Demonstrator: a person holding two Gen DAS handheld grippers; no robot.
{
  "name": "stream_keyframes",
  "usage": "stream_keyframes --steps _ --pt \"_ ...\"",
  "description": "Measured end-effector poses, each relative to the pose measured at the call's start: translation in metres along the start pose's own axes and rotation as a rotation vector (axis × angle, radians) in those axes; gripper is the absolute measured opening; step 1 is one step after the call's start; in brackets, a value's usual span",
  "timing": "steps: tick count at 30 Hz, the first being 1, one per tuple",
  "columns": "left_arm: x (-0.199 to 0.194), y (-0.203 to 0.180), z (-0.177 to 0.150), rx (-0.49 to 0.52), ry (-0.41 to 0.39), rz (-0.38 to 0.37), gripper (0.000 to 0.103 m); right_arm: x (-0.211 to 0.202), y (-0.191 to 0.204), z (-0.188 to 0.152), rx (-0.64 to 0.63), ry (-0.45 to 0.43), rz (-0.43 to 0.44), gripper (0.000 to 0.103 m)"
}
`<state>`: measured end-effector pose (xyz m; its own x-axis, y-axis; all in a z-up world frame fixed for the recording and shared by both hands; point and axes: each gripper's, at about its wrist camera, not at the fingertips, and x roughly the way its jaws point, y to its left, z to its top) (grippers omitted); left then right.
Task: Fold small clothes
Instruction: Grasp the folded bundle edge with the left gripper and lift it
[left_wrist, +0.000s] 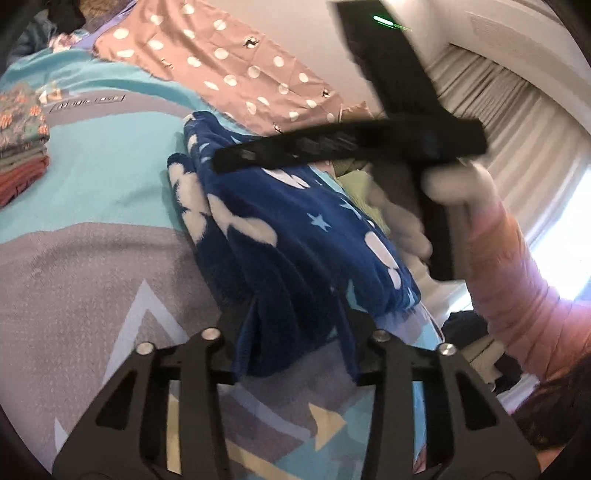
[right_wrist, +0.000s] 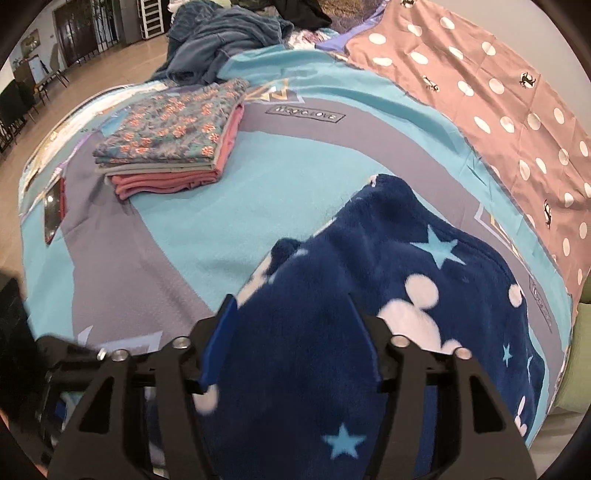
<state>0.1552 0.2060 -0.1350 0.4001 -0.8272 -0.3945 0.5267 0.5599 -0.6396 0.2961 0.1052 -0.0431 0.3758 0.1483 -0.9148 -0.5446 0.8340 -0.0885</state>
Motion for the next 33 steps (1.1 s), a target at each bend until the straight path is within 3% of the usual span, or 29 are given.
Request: stream_keyframes --steps 4,7,8,9,11,12,13,14,15,16,17,19,22,26,28,30,31,33 --pt "0.0 0.012 -0.001 -0.052 0.007 -0.015 0.025 0.03 0.017 0.018 -0.072 0.102 -0.069 0.069" --pt "0.003 0.019 -0.002 -0.082 0.018 -0.016 0.024 0.061 0.024 0.023 -0.096 0.18 -0.141 0.068" --pt "0.004 0.019 -0.002 -0.081 0.021 -0.007 0.023 0.067 0.023 0.025 -0.096 0.172 -0.163 0.045" --pt "0.003 0.017 -0.002 -0.075 0.02 0.01 0.019 0.067 0.02 0.028 -0.07 0.154 -0.161 0.038" --pt "0.001 0.012 -0.004 -0.062 0.028 0.049 0.014 0.059 0.009 0.037 0.018 0.076 -0.07 0.016" --pt "-0.001 0.01 -0.006 -0.06 0.037 0.056 0.011 0.053 0.002 0.039 0.05 0.008 0.037 0.007" --pt "-0.002 0.009 -0.011 -0.059 0.055 0.034 0.01 0.05 -0.002 0.04 0.076 -0.03 0.219 0.0" --pt "-0.003 0.008 -0.015 -0.056 0.069 0.021 0.01 0.049 -0.004 0.04 0.107 -0.039 0.422 0.0" --pt "-0.002 0.007 -0.02 -0.057 0.083 0.041 0.01 0.05 0.002 0.039 0.107 -0.035 0.459 0.0" --pt "-0.003 0.008 -0.021 -0.068 0.087 0.049 0.01 0.051 0.011 0.038 0.075 -0.035 0.345 0.0" --pt "-0.005 0.008 -0.02 -0.075 0.085 0.05 0.01 0.052 0.016 0.036 0.054 -0.034 0.291 0.0" --pt "-0.007 0.004 -0.018 -0.062 0.083 0.076 0.01 0.046 0.013 0.03 0.085 -0.036 0.248 0.0" --pt "-0.008 -0.006 -0.021 -0.021 0.085 0.125 0.012 0.012 0.004 0.008 0.058 -0.114 0.208 0.004" --pt "-0.01 -0.007 -0.019 -0.037 0.087 0.14 0.016 -0.046 -0.02 -0.049 0.038 -0.284 0.098 0.029" --pt "-0.007 -0.012 -0.016 -0.019 0.087 0.168 0.026 -0.064 -0.032 -0.082 0.06 -0.356 0.043 0.041" --pt "-0.008 -0.022 -0.015 0.022 0.08 0.226 0.061 -0.08 -0.042 -0.116 0.109 -0.415 -0.014 0.054" --pt "-0.007 -0.027 -0.016 0.041 0.076 0.253 0.065 -0.087 -0.046 -0.137 0.148 -0.438 -0.053 0.063" --pt "-0.006 -0.035 -0.015 0.069 0.079 0.27 0.065 -0.092 -0.049 -0.17 0.186 -0.421 -0.088 0.068"
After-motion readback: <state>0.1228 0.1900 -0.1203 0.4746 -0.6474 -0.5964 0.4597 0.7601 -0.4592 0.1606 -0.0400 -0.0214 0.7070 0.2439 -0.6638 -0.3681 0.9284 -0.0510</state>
